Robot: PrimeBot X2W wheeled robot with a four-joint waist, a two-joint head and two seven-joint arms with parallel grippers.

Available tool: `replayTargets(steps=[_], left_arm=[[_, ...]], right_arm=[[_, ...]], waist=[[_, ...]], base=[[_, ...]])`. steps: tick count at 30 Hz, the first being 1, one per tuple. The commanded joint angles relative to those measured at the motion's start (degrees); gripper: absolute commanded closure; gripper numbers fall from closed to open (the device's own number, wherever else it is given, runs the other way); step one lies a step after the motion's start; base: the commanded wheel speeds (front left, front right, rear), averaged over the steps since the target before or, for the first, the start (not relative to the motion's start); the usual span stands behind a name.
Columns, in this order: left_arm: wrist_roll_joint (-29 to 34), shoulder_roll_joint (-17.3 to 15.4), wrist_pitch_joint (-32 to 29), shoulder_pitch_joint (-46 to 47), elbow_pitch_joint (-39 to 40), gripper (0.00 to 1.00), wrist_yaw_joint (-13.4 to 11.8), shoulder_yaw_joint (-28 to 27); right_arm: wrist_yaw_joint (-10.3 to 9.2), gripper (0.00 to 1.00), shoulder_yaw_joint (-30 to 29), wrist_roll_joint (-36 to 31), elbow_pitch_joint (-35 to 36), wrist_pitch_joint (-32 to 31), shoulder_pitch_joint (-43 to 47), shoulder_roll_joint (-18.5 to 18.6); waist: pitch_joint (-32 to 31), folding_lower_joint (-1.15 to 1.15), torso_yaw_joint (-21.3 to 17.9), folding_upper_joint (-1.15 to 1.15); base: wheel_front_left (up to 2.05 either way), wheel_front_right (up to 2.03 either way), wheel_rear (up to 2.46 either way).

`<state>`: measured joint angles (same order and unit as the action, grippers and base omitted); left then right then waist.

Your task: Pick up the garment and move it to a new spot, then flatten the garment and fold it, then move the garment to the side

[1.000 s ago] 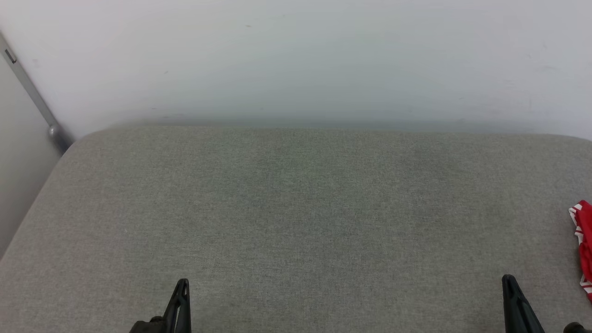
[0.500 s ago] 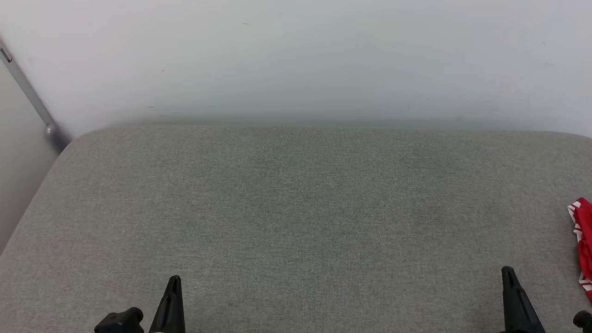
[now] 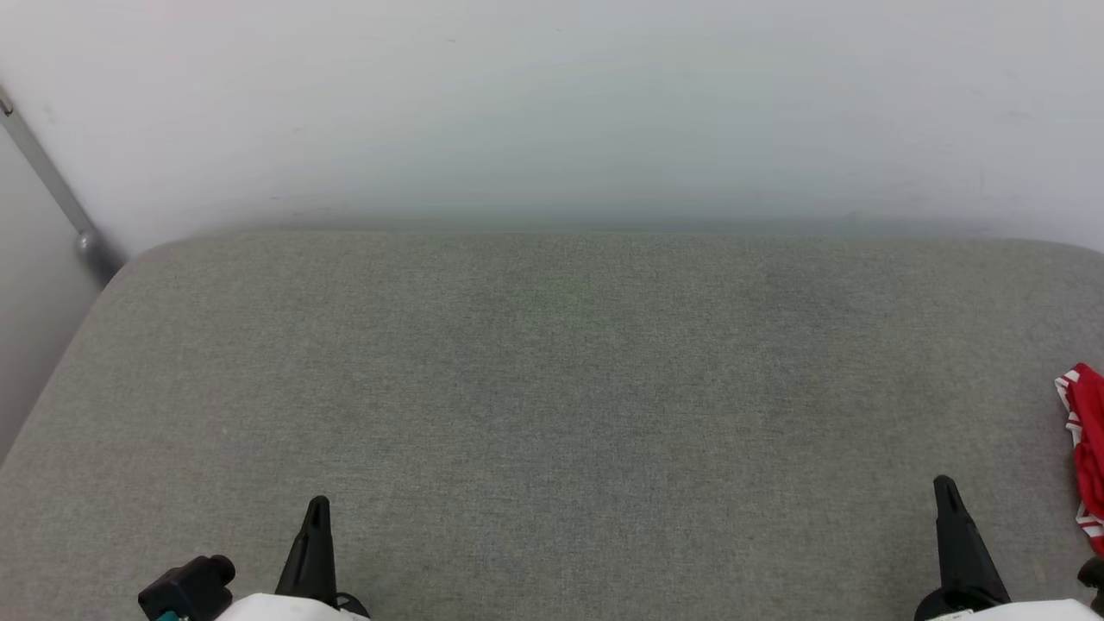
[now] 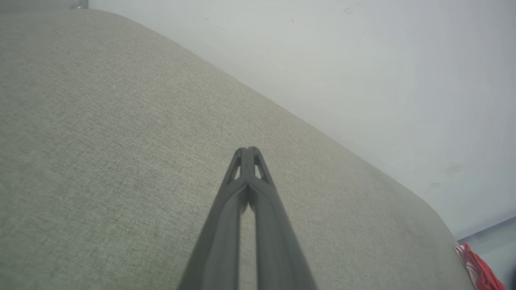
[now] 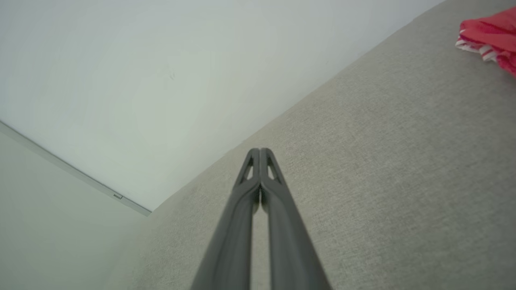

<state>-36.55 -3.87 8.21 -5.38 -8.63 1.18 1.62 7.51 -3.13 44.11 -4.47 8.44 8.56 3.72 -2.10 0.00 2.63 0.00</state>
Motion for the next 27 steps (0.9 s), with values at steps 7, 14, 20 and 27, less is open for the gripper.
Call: replayTargets(steps=[7, 14, 20, 27], left_arm=[[-7.14, -0.55, -1.33, 2.40, 0.06, 1.00, 0.95, -0.69], [-12.95, -0.61, -2.57, 3.46, -0.51, 1.00, 1.56, -1.22], [-18.36, -0.65, -3.80, 4.47, -1.04, 1.00, 2.15, -1.70], [-23.35, -0.66, -4.94, 5.48, -1.54, 1.00, 2.72, -2.22]], right_arm=[[-0.01, 1.00, -0.04, 6.26, -0.55, -1.42, -2.91, 0.76], [-0.01, 1.00, -0.09, 11.30, -1.59, -2.72, -4.28, 0.85], [-0.01, 1.00, -0.18, 16.00, -2.49, -3.95, -5.66, 0.90], [-0.01, 1.00, -0.31, 20.36, -3.42, -5.09, -6.82, 0.92]], waist=[[0.17, 0.00, -0.19, 0.00], [0.34, 0.00, -0.39, 0.00], [0.51, 0.00, -0.59, 0.00], [0.68, 0.00, -0.78, 0.00]], base=[[0.00, 0.00, 0.00], [0.00, 0.00, 0.00], [0.00, 0.00, 0.00], [0.00, 0.00, 0.00]])
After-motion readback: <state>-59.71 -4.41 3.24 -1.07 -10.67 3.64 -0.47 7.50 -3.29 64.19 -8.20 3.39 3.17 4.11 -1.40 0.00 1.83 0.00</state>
